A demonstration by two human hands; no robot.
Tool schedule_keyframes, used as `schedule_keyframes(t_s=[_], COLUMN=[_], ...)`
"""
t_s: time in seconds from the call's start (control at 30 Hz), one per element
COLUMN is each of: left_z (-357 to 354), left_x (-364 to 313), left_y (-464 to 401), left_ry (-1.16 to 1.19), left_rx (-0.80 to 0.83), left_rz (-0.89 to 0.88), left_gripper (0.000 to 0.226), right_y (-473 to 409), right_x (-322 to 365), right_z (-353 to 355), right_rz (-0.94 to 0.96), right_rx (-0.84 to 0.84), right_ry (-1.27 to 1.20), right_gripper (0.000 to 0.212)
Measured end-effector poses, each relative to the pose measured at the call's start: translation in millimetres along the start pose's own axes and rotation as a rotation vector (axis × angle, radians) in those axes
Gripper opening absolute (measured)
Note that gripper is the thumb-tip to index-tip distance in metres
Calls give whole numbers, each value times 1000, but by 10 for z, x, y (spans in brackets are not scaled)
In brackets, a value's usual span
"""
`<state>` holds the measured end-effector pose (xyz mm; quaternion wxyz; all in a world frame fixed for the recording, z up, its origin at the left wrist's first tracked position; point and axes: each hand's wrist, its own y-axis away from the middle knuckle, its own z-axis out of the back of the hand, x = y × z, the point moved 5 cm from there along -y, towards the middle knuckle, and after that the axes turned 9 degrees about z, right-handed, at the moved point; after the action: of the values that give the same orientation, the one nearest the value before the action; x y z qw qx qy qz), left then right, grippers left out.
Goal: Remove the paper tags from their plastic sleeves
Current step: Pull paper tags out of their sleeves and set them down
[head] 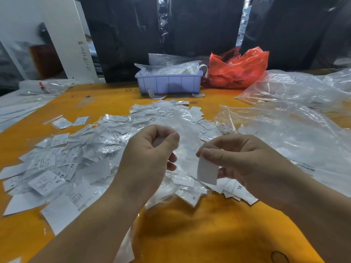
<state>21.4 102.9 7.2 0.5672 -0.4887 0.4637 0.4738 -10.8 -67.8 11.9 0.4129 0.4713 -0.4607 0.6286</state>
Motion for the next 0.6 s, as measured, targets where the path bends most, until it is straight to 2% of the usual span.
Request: schedule_keyframes(t_s=[0.1, 0.3, 0.43, 0.6], left_z=[-11, 22, 67, 14], left_x=[-7, -15, -16, -28], left_y=[5, -2, -17, 32], left_ry=[12, 66, 41, -178], left_rx=[9, -2, -26, 8], left_rz=[-4, 37, 56, 31], left_gripper=[9, 15, 3, 35], right_y=[12, -10, -9, -2], right_x=[-21, -51, -6, 37], right_z=[-54, 75, 126, 112], right_rz=[-15, -25, 6, 59], right_rx=[29, -131, -180, -167], right_ry=[-37, -79, -145, -168], right_gripper=[40, 29, 30, 42])
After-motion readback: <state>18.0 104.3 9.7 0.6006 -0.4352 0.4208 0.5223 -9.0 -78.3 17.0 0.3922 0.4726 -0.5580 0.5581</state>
